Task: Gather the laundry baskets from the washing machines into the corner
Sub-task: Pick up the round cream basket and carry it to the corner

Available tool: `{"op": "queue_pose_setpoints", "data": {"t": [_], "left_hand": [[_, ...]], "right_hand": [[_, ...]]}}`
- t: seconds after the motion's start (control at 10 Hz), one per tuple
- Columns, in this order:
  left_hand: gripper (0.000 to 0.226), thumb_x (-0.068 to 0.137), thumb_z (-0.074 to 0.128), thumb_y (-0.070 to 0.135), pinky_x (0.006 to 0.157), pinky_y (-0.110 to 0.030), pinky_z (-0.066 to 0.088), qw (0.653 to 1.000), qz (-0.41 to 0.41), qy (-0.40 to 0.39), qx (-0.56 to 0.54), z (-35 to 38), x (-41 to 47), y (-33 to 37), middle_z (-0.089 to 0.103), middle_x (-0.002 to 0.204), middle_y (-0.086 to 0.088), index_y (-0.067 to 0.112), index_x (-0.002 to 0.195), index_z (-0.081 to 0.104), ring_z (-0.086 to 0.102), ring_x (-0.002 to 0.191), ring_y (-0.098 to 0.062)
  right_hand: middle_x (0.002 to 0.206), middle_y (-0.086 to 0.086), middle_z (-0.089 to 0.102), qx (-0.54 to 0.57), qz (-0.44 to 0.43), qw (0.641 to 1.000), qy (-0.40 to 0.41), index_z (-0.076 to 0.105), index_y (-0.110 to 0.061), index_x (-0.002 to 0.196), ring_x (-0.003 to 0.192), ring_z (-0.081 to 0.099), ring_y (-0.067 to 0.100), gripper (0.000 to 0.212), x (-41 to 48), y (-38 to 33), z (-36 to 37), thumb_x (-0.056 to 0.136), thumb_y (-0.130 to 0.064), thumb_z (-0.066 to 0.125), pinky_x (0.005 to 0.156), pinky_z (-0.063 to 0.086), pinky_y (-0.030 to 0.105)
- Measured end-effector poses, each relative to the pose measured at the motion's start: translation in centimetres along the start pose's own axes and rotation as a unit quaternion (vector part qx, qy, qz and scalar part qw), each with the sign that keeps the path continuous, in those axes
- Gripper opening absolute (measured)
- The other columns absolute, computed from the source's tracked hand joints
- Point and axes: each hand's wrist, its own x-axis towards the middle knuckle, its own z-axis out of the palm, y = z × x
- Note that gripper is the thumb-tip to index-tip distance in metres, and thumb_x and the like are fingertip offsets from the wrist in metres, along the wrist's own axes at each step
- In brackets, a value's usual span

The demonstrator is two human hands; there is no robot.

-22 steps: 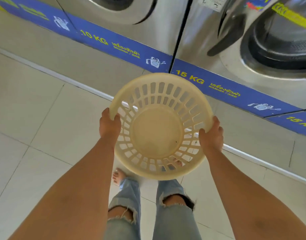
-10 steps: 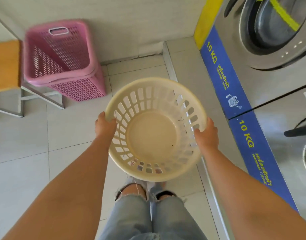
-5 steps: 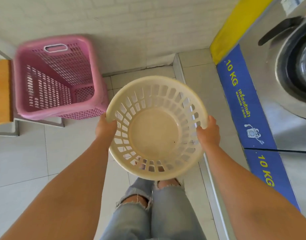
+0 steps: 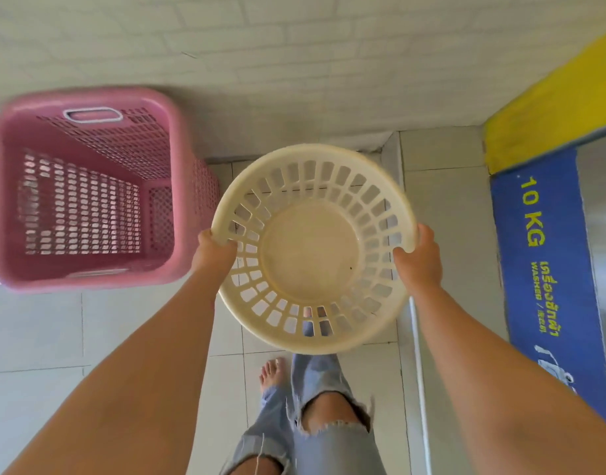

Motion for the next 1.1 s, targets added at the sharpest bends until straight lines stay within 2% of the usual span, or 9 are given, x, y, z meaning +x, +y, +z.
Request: {"op": "queue_pose_setpoints", "data": {"t": [0.2, 0.4, 0.5, 0.6, 0.7, 0.8, 0.9, 1.0, 1.1], "left_hand": [[0.065, 0.082, 0.056, 0.036, 0.090, -0.052, 0.054, 0.999, -0.027, -0.020, 0.006, 3.8, 10.1, 2.7, 0.064, 0.114, -0.010, 0.016, 0.139, 0.034, 0.065, 0.099, -0.033], [0.074, 0.075, 0.066, 0.042, 0.092, -0.055, 0.053, 0.997, -0.056, -0.036, -0.043, 7.6, 18.5, 2.1, 0.059, 0.118, -0.012, 0.018, 0.137, 0.034, 0.063, 0.104, -0.036], [0.078, 0.070, 0.067, 0.040, 0.093, -0.058, 0.051, 0.993, -0.064, -0.037, -0.094, 9.2, 21.4, 1.2, 0.055, 0.118, -0.012, 0.023, 0.136, 0.030, 0.062, 0.109, -0.039], [0.074, 0.077, 0.066, 0.039, 0.098, -0.057, 0.049, 0.993, -0.053, -0.041, -0.095, 10.3, 22.9, 0.9, 0.054, 0.126, -0.011, 0.026, 0.140, 0.027, 0.059, 0.115, -0.037], [0.090, 0.068, 0.067, 0.051, 0.100, -0.058, 0.046, 0.992, -0.050, -0.051, -0.102, 10.7, 24.4, 0.7, 0.049, 0.140, -0.007, 0.036, 0.145, 0.022, 0.056, 0.121, -0.036], [0.098, 0.059, 0.067, 0.060, 0.102, -0.057, 0.045, 0.993, -0.042, -0.056, -0.100, 10.7, 26.0, 0.0, 0.044, 0.146, -0.004, 0.039, 0.144, 0.023, 0.052, 0.127, -0.034], [0.088, 0.073, 0.061, 0.056, 0.111, -0.058, 0.035, 0.999, 0.012, -0.027, -0.026, 9.9, 23.7, 1.8, 0.026, 0.157, -0.007, 0.035, 0.148, 0.021, 0.036, 0.141, -0.035], [0.080, 0.095, 0.048, 0.046, 0.123, -0.051, 0.008, 0.990, 0.069, -0.011, 0.122, 8.7, 20.3, 3.4, -0.003, 0.166, -0.002, 0.025, 0.156, 0.001, -0.001, 0.153, -0.027], [0.075, 0.100, 0.034, 0.048, 0.122, -0.042, -0.004, 0.963, 0.160, -0.001, 0.216, 6.8, 16.1, 4.4, -0.010, 0.165, -0.003, 0.017, 0.156, -0.005, -0.012, 0.152, -0.021]], "right_hand": [[0.133, 0.009, 0.050, -0.014, -0.006, 1.000, -0.006, 0.030, -0.028, 0.145, 0.110, 0.057, 0.031, 0.068, 9.8, -2.1, 4.9, 0.083, -0.015, 0.055, 0.080, 0.042, 0.031], [0.133, 0.003, 0.052, 0.004, -0.023, 0.999, -0.045, 0.030, -0.030, 0.143, 0.102, 0.059, 0.023, 0.068, 17.2, -2.3, 10.1, 0.083, -0.022, 0.059, 0.056, 0.037, 0.022], [0.131, -0.004, 0.048, 0.008, -0.028, 0.998, -0.055, 0.029, -0.032, 0.143, 0.103, 0.057, 0.021, 0.069, 19.7, -2.3, 12.1, 0.083, -0.024, 0.061, 0.068, 0.042, 0.025], [0.137, -0.002, 0.045, 0.024, -0.042, 0.997, -0.065, 0.025, -0.033, 0.146, 0.118, 0.052, 0.021, 0.075, 21.1, -2.3, 13.6, 0.082, -0.026, 0.064, 0.084, 0.041, 0.031], [0.152, -0.005, 0.033, 0.052, -0.057, 0.995, -0.070, 0.017, -0.032, 0.151, 0.137, 0.036, 0.017, 0.081, 21.8, -2.6, 14.3, 0.085, -0.024, 0.064, 0.101, 0.032, 0.028], [0.160, -0.006, 0.017, 0.022, -0.066, 0.994, -0.084, 0.008, -0.033, 0.153, 0.146, 0.023, 0.017, 0.083, 22.0, -3.2, 14.4, 0.088, -0.034, 0.060, 0.114, 0.026, 0.037], [0.164, -0.002, 0.005, -0.064, -0.092, 0.990, -0.084, 0.003, -0.030, 0.154, 0.149, 0.015, 0.021, 0.082, 20.3, -3.7, 14.2, 0.090, -0.046, 0.052, 0.118, 0.023, 0.047], [0.164, 0.004, 0.004, -0.115, -0.128, 0.983, -0.063, 0.005, -0.024, 0.155, 0.150, 0.012, 0.022, 0.076, 17.1, -4.6, 13.4, 0.095, -0.047, 0.045, 0.119, 0.022, 0.046], [0.163, 0.007, 0.008, -0.164, -0.174, 0.969, -0.055, 0.008, -0.019, 0.155, 0.149, 0.014, 0.024, 0.070, 12.7, -6.0, 12.3, 0.098, -0.045, 0.039, 0.118, 0.024, 0.045]]}}
